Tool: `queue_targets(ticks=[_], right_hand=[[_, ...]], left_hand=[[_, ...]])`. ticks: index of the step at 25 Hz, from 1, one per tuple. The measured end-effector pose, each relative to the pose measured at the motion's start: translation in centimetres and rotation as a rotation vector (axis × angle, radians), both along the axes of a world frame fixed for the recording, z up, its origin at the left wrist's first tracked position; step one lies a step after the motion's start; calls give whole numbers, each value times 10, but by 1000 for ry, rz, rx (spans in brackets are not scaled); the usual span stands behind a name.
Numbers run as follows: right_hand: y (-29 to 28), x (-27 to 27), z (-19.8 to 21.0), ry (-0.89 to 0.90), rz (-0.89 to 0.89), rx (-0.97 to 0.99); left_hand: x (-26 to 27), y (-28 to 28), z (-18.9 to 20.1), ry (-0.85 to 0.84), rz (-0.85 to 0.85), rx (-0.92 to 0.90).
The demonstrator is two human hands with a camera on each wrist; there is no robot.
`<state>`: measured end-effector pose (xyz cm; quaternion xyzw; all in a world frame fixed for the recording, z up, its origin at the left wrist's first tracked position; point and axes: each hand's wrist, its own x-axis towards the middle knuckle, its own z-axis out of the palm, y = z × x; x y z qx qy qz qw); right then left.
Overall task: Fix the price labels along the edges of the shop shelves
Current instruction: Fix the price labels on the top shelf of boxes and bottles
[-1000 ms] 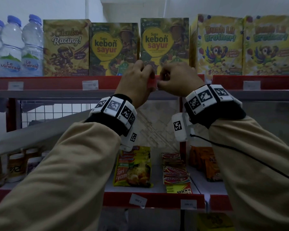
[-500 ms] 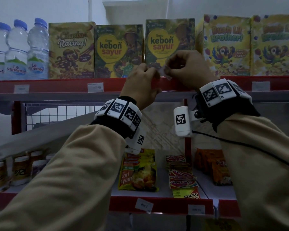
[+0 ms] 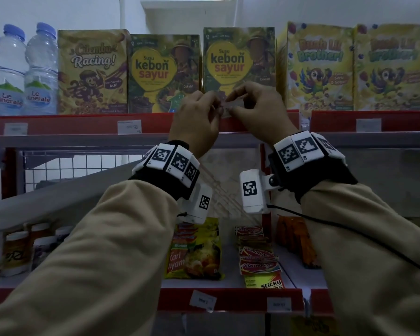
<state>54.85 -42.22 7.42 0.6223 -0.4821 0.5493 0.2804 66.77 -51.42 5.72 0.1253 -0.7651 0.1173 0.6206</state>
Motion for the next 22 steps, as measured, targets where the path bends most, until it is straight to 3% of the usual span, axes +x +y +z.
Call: queue_targets(ticks=[3,7,9,13,17,22], right_hand=[[1,-1,2,87,-118,-24],[-3,1,3,-66,-33,-287],[-6,6,3,-75,-3,-376],[-19,16,7,0,-10,-180],[-30,22,7,44,-37,-4],[-30,24,7,70,-18,77]], left_hand=[[7,1,2,-55,23,-33],[25,-3,13,-217,269,-118],[37,-7,19,-271,313,-63],[47,-9,24,-266,241,34],[49,-11,22,-108,45,145],[45,-16,19,-164,50,63]])
